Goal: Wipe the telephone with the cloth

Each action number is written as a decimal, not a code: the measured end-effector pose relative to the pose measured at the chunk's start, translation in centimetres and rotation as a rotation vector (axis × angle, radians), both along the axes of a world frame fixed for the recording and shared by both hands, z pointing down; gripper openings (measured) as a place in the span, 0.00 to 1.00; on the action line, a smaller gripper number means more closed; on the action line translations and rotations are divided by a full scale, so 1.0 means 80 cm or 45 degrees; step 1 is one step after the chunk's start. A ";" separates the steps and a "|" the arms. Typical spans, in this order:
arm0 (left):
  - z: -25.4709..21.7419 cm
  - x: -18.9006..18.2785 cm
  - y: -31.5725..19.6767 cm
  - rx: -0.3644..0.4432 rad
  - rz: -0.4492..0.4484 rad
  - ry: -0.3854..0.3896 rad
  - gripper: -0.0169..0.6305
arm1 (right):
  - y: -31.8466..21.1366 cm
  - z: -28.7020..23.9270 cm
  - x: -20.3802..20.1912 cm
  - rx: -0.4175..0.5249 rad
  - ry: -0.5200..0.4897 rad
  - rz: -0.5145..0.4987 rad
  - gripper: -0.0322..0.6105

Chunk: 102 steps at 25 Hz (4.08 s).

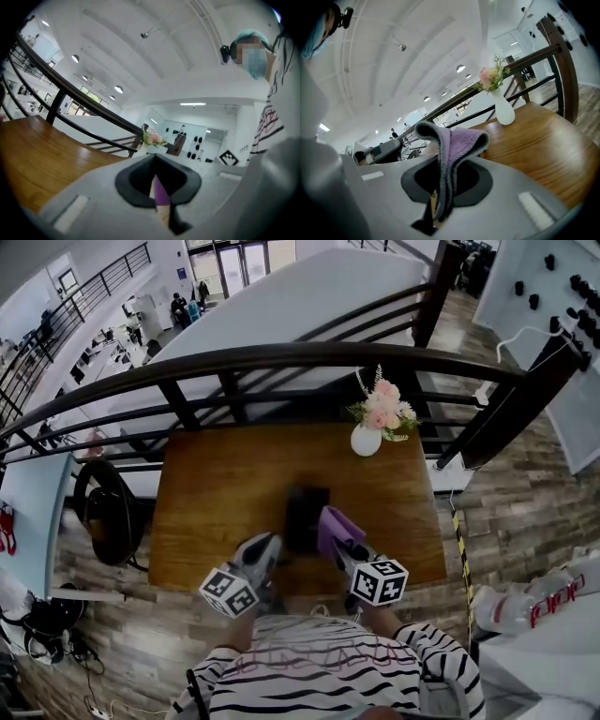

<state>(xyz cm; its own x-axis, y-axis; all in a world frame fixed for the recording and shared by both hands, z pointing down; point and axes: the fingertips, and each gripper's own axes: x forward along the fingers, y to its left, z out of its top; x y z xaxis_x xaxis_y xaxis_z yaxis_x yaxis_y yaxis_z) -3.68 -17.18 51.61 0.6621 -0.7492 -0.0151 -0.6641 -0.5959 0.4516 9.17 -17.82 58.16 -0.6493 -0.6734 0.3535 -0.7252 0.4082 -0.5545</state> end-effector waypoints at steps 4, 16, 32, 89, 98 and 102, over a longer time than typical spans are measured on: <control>0.001 -0.025 -0.025 -0.009 0.055 -0.003 0.03 | -0.021 0.005 -0.028 -0.017 0.010 0.046 0.11; -0.001 -0.078 -0.088 -0.023 0.186 0.019 0.03 | -0.088 0.029 -0.128 -0.084 0.018 0.046 0.11; 0.006 -0.129 -0.118 -0.058 0.147 0.026 0.03 | -0.169 0.094 -0.176 -0.229 0.111 0.020 0.11; 0.014 -0.049 -0.058 -0.064 0.180 0.069 0.03 | -0.081 0.136 0.005 -0.338 0.210 0.302 0.11; 0.010 -0.049 -0.048 -0.043 0.187 0.061 0.03 | -0.067 0.088 -0.029 -0.235 0.056 0.258 0.11; 0.012 -0.068 -0.044 -0.041 0.136 0.055 0.03 | -0.062 0.053 -0.096 -0.153 -0.029 0.092 0.11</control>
